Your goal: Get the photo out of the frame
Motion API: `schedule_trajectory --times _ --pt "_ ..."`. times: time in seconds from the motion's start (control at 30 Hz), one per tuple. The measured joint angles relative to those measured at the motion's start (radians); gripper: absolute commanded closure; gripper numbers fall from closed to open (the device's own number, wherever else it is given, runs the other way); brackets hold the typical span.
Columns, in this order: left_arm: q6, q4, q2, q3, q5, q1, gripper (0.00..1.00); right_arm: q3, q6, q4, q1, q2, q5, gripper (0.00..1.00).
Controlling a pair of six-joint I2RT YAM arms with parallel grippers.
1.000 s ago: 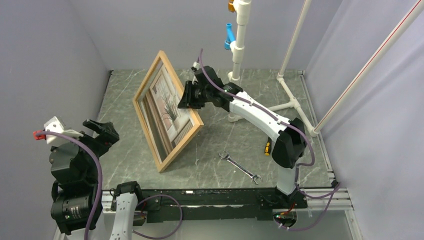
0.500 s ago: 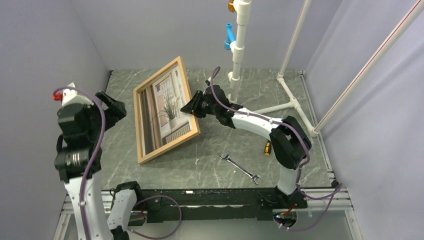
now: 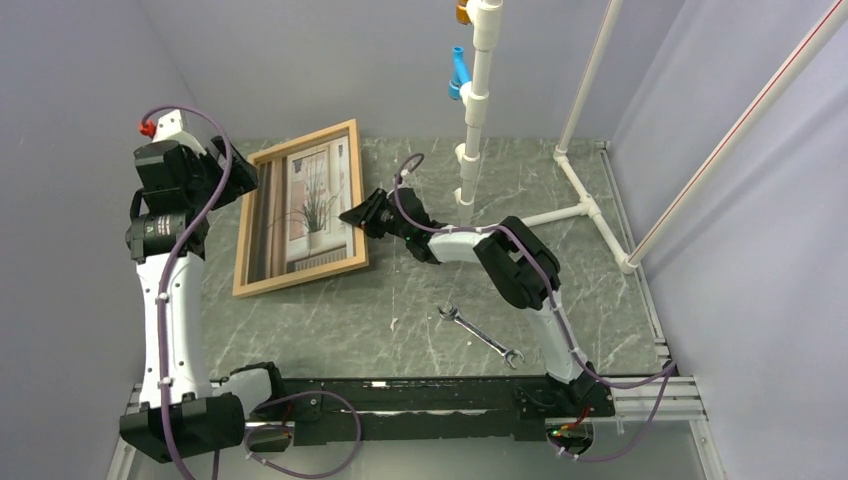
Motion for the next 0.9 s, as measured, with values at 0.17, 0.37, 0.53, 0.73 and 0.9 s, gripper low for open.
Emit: schedule_trajectory --times 0.17,0.37,0.53,0.73,0.9 --pt "0.075 0.111 0.007 -0.147 -0.056 -0.024 0.17 0.065 0.028 0.049 0.04 0.081 0.059 1.0" --pt "0.14 0.167 -0.007 -0.321 -0.082 -0.053 0.2 0.166 0.039 0.076 0.081 0.177 0.099 1.0" --pt "0.154 0.218 -0.027 -0.322 -0.083 -0.052 0.21 0.248 0.039 0.072 0.102 0.23 0.128 1.0" --pt "0.164 0.251 -0.05 -0.328 -0.077 -0.052 0.21 0.298 0.051 0.061 0.121 0.268 0.17 1.0" --pt "0.167 0.256 -0.048 -0.329 -0.071 -0.052 0.21 0.306 0.061 0.053 0.125 0.275 0.18 1.0"
